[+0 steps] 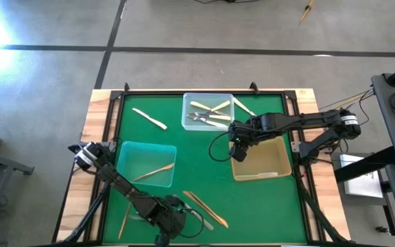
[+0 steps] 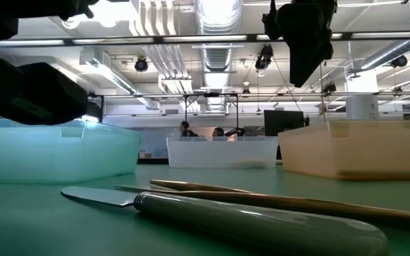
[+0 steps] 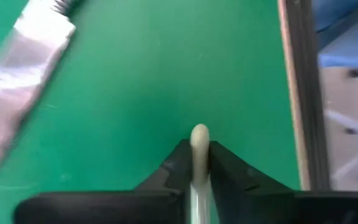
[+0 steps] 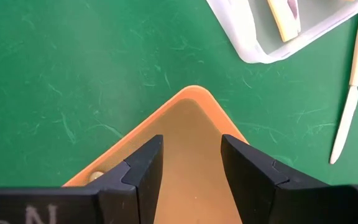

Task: Sort silverware by color (type)
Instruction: Put the gray knife into the orange bin

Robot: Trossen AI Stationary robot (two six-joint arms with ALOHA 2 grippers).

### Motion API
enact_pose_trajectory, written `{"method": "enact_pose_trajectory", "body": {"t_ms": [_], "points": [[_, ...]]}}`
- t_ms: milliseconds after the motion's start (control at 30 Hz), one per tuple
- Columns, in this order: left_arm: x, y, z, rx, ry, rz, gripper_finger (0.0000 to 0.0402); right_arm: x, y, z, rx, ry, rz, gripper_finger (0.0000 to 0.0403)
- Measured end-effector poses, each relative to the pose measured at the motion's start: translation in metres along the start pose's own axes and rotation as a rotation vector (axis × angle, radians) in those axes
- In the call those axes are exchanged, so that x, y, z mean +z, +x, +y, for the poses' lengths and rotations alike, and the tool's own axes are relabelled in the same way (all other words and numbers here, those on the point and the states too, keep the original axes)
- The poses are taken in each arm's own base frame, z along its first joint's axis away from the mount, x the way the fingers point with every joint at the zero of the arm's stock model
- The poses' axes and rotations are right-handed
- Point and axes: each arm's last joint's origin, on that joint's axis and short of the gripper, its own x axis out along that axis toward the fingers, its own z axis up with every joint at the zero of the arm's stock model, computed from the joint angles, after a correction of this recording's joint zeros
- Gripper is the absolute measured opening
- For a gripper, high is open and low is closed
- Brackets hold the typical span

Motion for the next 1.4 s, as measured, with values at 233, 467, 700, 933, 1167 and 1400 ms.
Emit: {"method": "enact_pose_trajectory", "body": {"t_ms": [233,467,700,933,1167,1400], "points": [[0.002,-0.002,-0.003,-0.027,-0.088,0.020,0.0012,0.000,0.000,0.000,0.000,0.000,0.000,0.0153],[0.009,-0.018,-0.008,0.051,-0.046,0.078,0.0012,0.000,0.000,0.000,0.000,0.000,0.000,0.0153],[0.012,-0.046,-0.008,0.227,-0.036,0.124,0.0012,-0.011,-0.012,0.001,0.003,-0.028,0.013,0.0153],[0.019,-0.076,-0.010,0.286,-0.036,-0.006,0.0012,-0.028,-0.049,-0.010,0.057,0.034,-0.080,0.0153],[0.041,-0.098,0.006,0.355,-0.159,-0.133,0.0012,-0.035,-0.066,-0.019,0.037,-0.004,-0.175,0.0153],[0.097,-0.160,0.030,0.525,-0.313,-0.510,0.0012,-0.043,-0.074,-0.024,0.110,-0.058,-0.267,0.0153]]}}
